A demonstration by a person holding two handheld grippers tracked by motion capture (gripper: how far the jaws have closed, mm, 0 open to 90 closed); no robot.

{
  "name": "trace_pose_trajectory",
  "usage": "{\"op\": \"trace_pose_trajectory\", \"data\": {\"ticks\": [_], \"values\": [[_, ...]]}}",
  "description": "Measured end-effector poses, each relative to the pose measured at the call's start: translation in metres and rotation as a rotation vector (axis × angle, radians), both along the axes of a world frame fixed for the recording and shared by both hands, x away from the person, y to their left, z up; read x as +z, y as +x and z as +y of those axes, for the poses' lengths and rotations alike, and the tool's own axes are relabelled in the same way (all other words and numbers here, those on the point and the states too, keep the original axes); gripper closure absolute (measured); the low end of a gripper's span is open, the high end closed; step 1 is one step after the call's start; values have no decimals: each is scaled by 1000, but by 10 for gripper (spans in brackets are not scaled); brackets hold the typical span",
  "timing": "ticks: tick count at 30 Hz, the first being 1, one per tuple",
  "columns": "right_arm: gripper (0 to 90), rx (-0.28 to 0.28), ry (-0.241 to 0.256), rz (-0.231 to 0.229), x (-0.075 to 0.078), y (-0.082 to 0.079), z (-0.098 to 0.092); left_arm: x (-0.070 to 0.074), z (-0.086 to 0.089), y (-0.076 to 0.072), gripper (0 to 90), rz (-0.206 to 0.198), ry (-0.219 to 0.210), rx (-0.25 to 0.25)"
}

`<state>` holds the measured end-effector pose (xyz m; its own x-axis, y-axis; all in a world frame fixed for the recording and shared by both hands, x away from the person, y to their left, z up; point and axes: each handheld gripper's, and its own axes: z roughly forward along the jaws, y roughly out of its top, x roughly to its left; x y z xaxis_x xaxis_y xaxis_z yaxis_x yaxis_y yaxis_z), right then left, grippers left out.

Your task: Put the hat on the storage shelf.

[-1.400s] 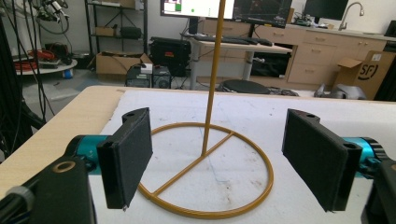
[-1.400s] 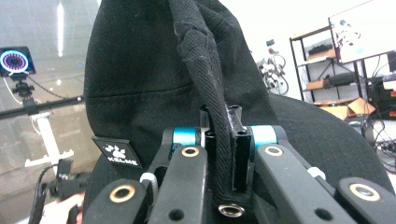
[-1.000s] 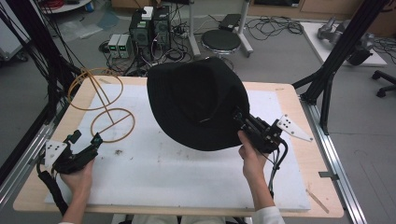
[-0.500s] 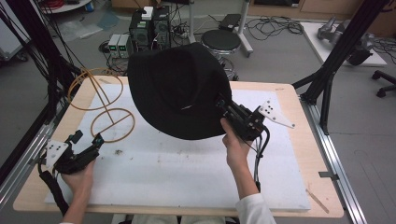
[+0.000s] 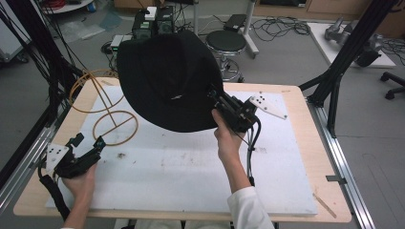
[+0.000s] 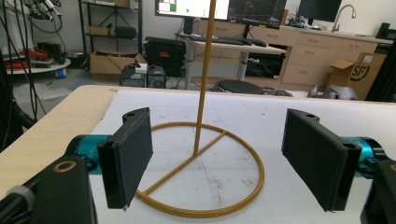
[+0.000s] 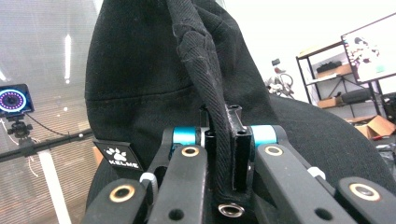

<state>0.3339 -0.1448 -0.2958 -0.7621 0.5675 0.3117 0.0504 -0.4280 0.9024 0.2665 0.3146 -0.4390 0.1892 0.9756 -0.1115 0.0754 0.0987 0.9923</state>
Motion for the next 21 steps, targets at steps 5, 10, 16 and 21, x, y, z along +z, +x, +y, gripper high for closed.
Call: {"op": "trace_pose_trajectory", "data": {"ticks": [5, 10, 16, 21], "values": [[881, 15, 0, -13, 12, 7, 17, 0, -3, 0, 247, 2, 2, -11], [881, 36, -5, -11, 21, 13, 37, 0, -5, -1, 248, -1, 4, -17], [880, 64, -13, -5, 32, 23, 66, 0, -4, -1, 247, -2, 0, -15], [880, 83, -34, -2, 38, 32, 90, 0, -3, -1, 248, 0, -3, -15]]}}
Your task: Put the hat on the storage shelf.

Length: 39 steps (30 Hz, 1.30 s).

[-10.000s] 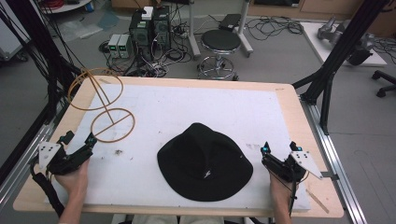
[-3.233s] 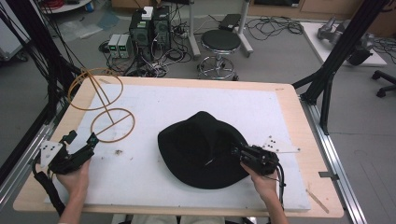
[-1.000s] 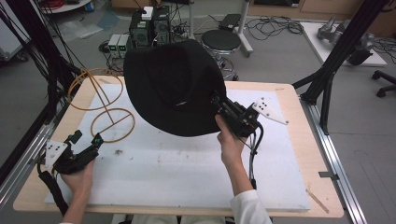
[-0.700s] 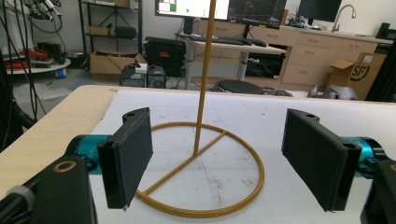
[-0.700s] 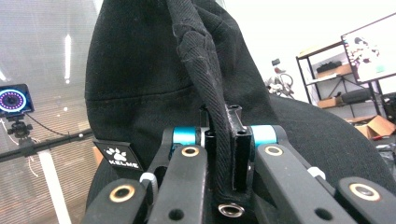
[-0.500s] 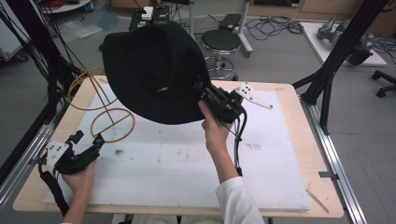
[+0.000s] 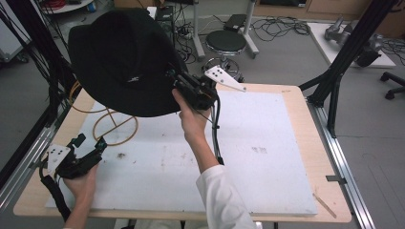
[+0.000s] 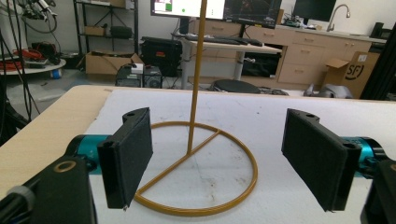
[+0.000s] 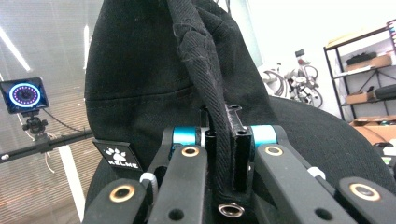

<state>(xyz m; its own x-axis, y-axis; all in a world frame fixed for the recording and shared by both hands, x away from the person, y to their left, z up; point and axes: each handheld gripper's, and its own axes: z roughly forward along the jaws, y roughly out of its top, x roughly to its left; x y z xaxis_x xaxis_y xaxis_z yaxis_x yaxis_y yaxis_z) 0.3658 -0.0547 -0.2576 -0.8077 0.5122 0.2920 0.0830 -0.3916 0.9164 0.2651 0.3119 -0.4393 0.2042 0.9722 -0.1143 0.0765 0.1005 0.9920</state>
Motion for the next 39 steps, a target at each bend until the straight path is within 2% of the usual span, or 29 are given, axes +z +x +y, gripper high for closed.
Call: {"op": "trace_pose_trajectory", "data": {"ticks": [7, 14, 16, 20, 24, 26, 32, 39], "values": [[880, 25, -20, 15, 3, 10, 32, 0, 1, -1, 248, -4, -6, 2], [880, 40, 17, 53, 1, 24, 63, 0, 0, 0, 248, -7, -8, 5], [880, 37, 13, 59, 0, 27, 70, 0, 1, 0, 248, -6, -9, 5], [880, 32, -24, 62, 0, 32, 85, 0, 2, -1, 248, -7, -11, 8], [880, 54, -47, 59, -4, 33, 97, 0, 3, -1, 248, -6, -14, 13], [880, 62, -55, 67, -6, 33, 100, 0, 4, -1, 248, -8, -16, 15], [879, 77, -116, 48, -9, 32, 109, 0, 5, -2, 248, -9, -18, 18], [879, 98, -151, 67, -16, 33, 117, 0, 7, -2, 248, -8, -21, 25]]}}
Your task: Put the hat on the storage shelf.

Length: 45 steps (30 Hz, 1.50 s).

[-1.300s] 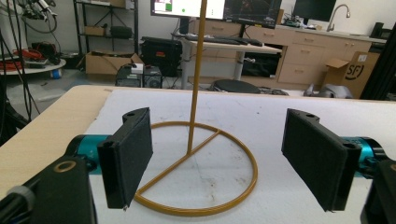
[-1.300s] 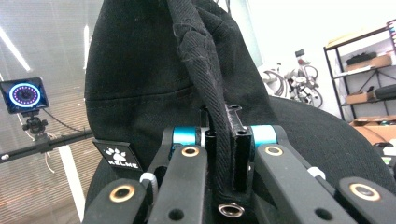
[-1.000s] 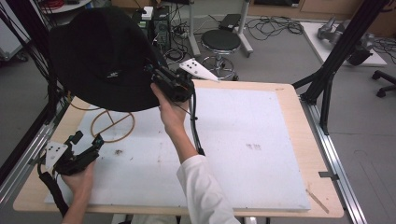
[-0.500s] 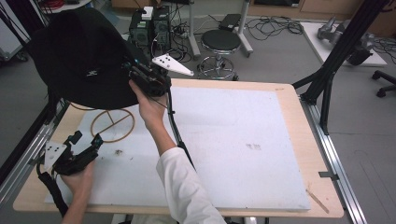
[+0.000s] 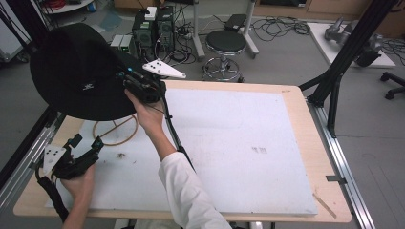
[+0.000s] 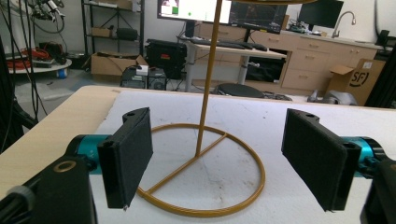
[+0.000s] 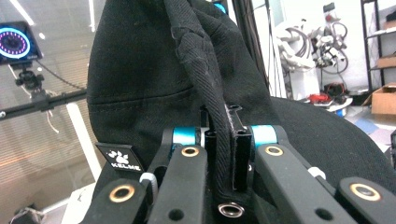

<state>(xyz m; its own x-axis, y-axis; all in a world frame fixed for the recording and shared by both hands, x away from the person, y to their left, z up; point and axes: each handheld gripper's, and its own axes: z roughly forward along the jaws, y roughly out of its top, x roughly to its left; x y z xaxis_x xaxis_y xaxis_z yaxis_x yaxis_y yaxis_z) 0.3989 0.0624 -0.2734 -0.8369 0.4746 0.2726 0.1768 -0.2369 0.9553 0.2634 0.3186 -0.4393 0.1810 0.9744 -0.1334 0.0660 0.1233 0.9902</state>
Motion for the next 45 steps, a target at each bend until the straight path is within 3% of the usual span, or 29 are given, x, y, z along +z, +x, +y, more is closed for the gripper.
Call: {"op": "trace_pose_trajectory", "data": {"ticks": [7, 15, 25, 32, 45], "values": [[878, 31, -52, 13, -10, 1, 14, 0, -1, 0, 249, -1, 1, 0], [875, 20, -103, 43, -17, 1, 21, 0, 0, 0, 249, -1, -4, 1], [867, 31, -108, 68, -20, 4, 22, -1, 1, 0, 250, 4, -1, -2], [858, 28, -130, 118, -24, 6, 23, -2, 0, 2, 251, 13, -11, -9], [835, 30, -135, 128, -25, 8, 22, -2, 1, 2, 252, 13, -16, -8]]}}
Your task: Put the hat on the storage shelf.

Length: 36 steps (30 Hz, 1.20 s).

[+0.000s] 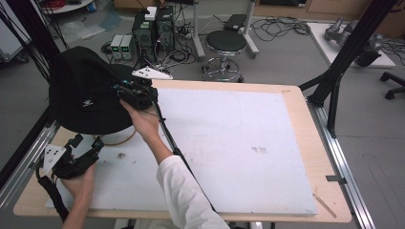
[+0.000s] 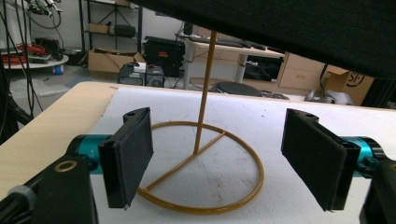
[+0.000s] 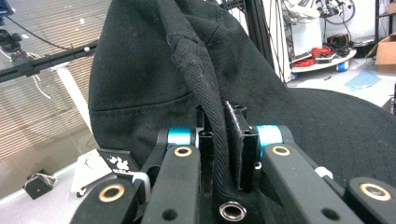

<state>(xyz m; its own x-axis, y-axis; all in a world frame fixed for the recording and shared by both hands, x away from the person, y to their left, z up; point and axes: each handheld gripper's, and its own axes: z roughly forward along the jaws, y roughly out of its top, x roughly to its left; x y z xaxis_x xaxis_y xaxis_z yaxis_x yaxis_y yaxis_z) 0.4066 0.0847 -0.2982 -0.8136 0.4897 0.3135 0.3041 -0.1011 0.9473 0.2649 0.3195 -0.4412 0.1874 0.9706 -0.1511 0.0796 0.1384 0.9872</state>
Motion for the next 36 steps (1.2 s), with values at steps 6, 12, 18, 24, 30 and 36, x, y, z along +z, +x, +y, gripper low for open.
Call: {"op": "trace_pose_trajectory", "data": {"ticks": [6, 12, 18, 24, 30, 36], "values": [[812, 1, -1, 0, 0, 0, -1, 0, 1, 0, 252, -2, -10, 0], [689, -18, 1, -1, 1, 0, -2, 0, 2, 0, 252, -1, -9, 1], [544, -15, 7, -7, 4, 0, -7, 0, 1, 0, 252, -1, -9, 1], [449, -7, -13, -51, 10, -4, -11, 0, 1, 0, 252, -5, -5, 3], [410, -5, -43, -79, 13, -8, -14, 0, 1, -1, 252, -9, -9, 6], [368, -23, -41, -78, 10, -11, -29, 0, 2, -1, 253, -7, -11, 6]]}}
